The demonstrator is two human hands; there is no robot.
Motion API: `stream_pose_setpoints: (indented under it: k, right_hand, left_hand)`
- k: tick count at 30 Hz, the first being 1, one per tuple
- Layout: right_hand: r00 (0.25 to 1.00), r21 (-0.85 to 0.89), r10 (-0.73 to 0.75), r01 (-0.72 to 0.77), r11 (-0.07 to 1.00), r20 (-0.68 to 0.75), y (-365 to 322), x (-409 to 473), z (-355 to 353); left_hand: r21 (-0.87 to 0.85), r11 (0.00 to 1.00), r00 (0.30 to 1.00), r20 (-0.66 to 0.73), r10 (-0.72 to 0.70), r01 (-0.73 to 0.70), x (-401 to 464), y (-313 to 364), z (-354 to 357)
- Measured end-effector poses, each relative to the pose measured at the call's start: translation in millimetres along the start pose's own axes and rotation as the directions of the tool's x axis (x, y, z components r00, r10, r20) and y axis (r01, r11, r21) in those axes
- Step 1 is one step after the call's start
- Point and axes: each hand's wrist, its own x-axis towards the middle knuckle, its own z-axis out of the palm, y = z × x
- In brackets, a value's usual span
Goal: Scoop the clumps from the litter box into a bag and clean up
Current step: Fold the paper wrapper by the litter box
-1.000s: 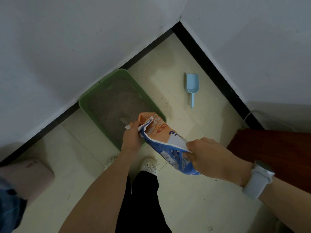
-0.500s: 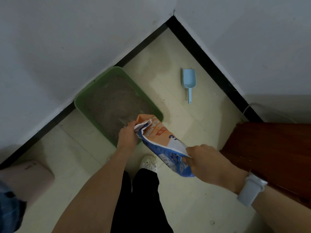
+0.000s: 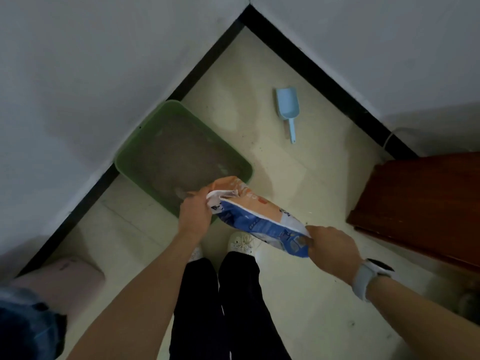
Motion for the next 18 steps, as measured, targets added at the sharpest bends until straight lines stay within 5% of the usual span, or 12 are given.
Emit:
stream_pose_setpoints:
  k: [7,13,18]
  right_hand:
    - [0.985,0.142,0.143,-0.156,0.977,0.098,16,24,43]
    - [0.975,0.29,0.128,-0.178,0.94,0.185,34,40,72]
    - [0.978,0.284,0.11,-0.159,0.946,0.18,38,39,77]
  left_hand:
    - [0.077,0.991,0.994,0.009,0.105,-0.106,-9,7,-6]
    - [0.159,0.973,0.986,0.002,0.168,-0.167,-9,12,-11]
    - [0.244,0.895,0.926,0.16,0.342,-0.373,-25,34,-9]
